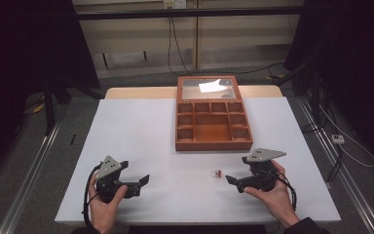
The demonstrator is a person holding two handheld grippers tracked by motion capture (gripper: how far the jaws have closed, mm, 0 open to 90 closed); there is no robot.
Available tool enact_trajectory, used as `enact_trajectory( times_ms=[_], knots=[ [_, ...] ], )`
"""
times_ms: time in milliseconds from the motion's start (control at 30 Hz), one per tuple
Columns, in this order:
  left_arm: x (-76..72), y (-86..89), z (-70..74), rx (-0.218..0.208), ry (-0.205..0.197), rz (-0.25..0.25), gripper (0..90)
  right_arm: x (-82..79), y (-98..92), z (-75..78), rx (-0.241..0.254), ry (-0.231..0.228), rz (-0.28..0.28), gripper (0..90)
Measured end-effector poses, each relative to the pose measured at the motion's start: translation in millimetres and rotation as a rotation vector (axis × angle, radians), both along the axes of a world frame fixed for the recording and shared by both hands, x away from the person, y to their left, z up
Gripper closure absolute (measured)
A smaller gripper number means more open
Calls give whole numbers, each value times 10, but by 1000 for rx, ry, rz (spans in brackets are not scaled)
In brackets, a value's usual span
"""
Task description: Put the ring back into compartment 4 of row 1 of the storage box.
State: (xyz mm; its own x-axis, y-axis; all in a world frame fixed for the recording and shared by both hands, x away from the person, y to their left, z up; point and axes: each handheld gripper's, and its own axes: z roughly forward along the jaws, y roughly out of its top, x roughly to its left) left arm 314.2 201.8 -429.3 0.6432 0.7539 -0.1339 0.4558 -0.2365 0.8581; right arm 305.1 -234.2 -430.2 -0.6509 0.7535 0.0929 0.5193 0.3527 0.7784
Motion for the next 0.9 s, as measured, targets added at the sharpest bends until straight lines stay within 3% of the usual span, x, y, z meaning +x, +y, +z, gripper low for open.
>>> enact_trajectory(
  times_ms=[200,267,900],
  knots=[
    [4,-11,-4,2,3,-3,57,54,89,10,-14,11,40,119],
    [4,-15,-6,-1,5,-2,57,64,114,19,-31,13,50,169],
    [23,-22,-12,10,12,-11,57,253,376,53,-115,31,146,212]
  ],
)
